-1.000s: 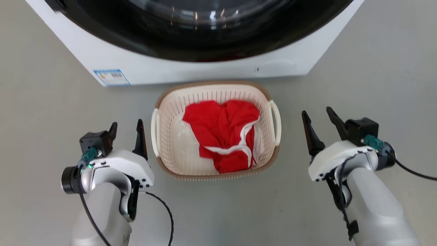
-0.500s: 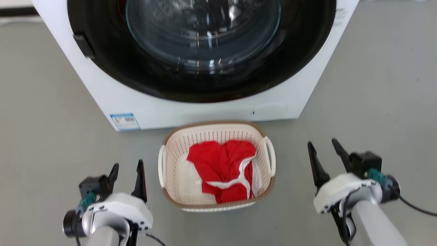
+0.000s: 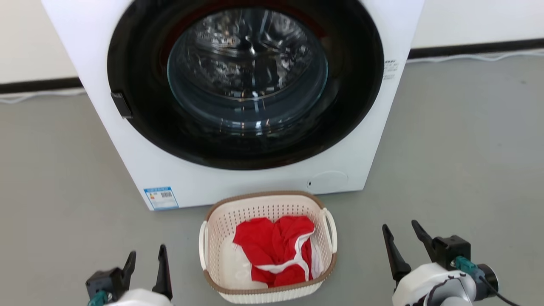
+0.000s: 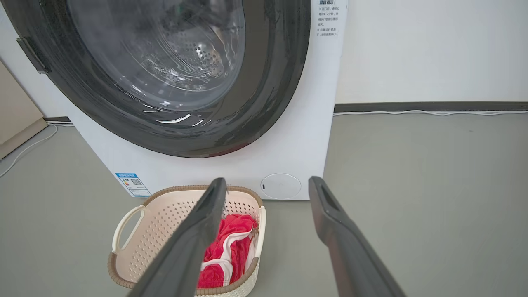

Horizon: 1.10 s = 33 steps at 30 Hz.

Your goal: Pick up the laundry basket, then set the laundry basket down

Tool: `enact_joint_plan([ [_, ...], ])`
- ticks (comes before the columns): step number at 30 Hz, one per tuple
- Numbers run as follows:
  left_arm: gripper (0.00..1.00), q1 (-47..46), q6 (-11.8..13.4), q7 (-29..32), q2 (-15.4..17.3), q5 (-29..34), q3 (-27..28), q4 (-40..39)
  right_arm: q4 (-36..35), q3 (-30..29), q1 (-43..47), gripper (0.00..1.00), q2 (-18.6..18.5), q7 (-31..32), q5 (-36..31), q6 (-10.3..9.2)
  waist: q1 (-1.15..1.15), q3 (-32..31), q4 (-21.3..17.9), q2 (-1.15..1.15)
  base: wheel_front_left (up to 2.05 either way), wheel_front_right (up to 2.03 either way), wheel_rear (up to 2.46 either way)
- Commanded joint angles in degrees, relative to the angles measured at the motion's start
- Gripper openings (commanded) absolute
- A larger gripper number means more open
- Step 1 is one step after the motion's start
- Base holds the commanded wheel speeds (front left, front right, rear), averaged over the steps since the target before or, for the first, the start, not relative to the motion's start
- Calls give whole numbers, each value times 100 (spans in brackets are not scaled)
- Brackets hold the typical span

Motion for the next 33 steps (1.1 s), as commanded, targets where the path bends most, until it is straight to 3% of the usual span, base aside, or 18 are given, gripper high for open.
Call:
enact_joint_plan([
  [1,100,14,-1,-35,57,-12,201,-232,-227,139,14,100,17,-79,-34,35,0,-125,-19,0,0,0,0],
  [10,100,374,63,-35,48,-142,158,-621,-755,93,345,100,17,-11,-47,35,0,-295,5,0,0,0,0],
  [33,100,228,167,-35,46,-186,49,-853,-1232,112,374,100,17,372,-98,35,0,-371,-2,0,0,0,0],
])
